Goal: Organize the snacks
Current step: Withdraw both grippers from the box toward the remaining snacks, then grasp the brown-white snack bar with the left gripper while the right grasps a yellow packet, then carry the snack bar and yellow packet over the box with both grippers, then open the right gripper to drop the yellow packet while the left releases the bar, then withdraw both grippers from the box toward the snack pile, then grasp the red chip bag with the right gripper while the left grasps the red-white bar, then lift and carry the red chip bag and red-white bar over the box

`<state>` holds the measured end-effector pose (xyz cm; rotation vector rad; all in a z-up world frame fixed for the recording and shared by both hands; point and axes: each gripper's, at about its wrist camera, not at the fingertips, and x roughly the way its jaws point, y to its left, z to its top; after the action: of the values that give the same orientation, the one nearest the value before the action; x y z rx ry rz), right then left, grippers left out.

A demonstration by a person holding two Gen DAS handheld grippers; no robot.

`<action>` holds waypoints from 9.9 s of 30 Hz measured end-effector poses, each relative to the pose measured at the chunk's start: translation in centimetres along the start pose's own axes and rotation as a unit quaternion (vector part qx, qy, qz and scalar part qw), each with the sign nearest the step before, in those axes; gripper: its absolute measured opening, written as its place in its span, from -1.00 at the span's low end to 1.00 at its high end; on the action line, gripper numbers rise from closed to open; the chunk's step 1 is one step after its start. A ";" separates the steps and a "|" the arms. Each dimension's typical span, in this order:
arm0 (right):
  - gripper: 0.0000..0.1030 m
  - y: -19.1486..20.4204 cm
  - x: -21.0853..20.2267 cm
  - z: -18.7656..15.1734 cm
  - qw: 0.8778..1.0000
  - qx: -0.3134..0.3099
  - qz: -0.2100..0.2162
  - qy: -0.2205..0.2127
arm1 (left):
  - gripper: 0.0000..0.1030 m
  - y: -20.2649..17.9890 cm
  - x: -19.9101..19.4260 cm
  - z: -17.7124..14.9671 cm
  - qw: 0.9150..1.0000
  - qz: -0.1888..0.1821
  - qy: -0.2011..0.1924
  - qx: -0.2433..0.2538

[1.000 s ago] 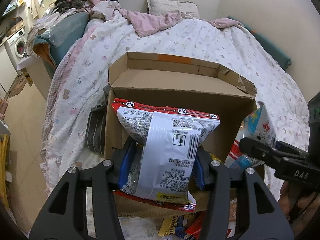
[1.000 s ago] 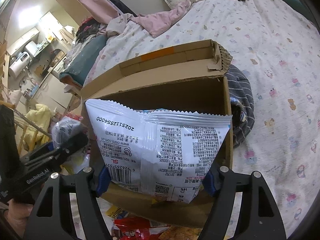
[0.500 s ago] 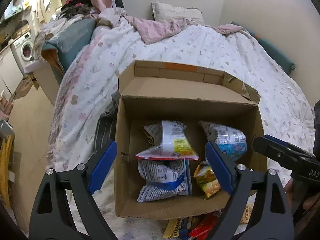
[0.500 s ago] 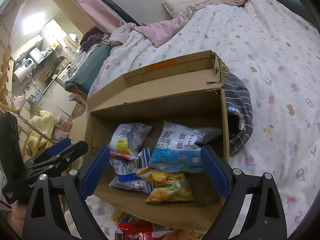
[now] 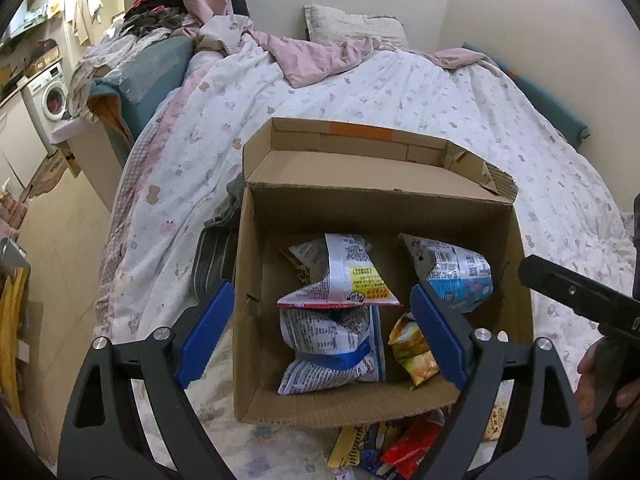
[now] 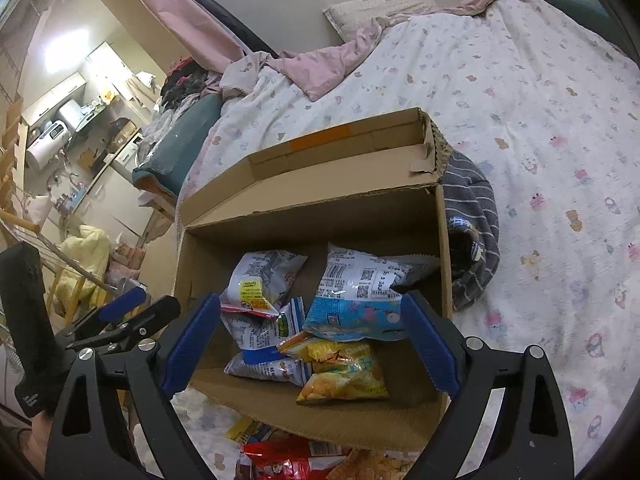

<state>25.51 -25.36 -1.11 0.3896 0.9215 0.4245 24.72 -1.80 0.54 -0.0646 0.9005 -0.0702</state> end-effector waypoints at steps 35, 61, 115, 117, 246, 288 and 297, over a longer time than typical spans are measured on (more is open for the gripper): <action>0.82 -3.7 -6.2 -9.9 0.992 0.075 -0.058 0.086 | 0.70 2.3 -0.9 -11.5 0.981 -0.041 0.172 -0.079; 0.82 -6.5 -3.9 -11.2 0.981 0.105 -0.084 0.140 | -0.74 0.3 2.9 -15.6 0.967 -0.019 0.254 -0.029; -0.96 -3.3 -7.9 -9.9 0.991 0.072 0.032 0.108 | -0.74 3.1 -5.2 -9.9 0.993 -0.030 0.085 -0.073; -0.96 -3.1 -8.3 -9.3 0.992 0.073 0.043 0.097 | -0.74 3.0 -5.6 -9.5 0.995 -0.026 0.072 -0.070; 0.58 -0.4 6.9 -15.3 0.964 0.093 -0.014 0.247 | 0.29 6.6 -4.7 -12.0 0.987 -0.030 0.134 -0.081; -0.04 -4.5 -2.0 -12.8 0.984 0.099 -0.002 0.145 | -0.45 -2.6 -0.5 -17.4 0.958 -0.063 0.273 0.060; -0.04 -3.2 -1.9 -12.8 0.987 0.080 -0.002 0.142 | -0.45 0.9 -1.8 -16.5 0.972 -0.007 0.231 0.047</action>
<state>14.51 -27.22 -8.38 0.4803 1.2386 0.4096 10.66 -1.15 -8.37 0.0362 1.3605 -0.1447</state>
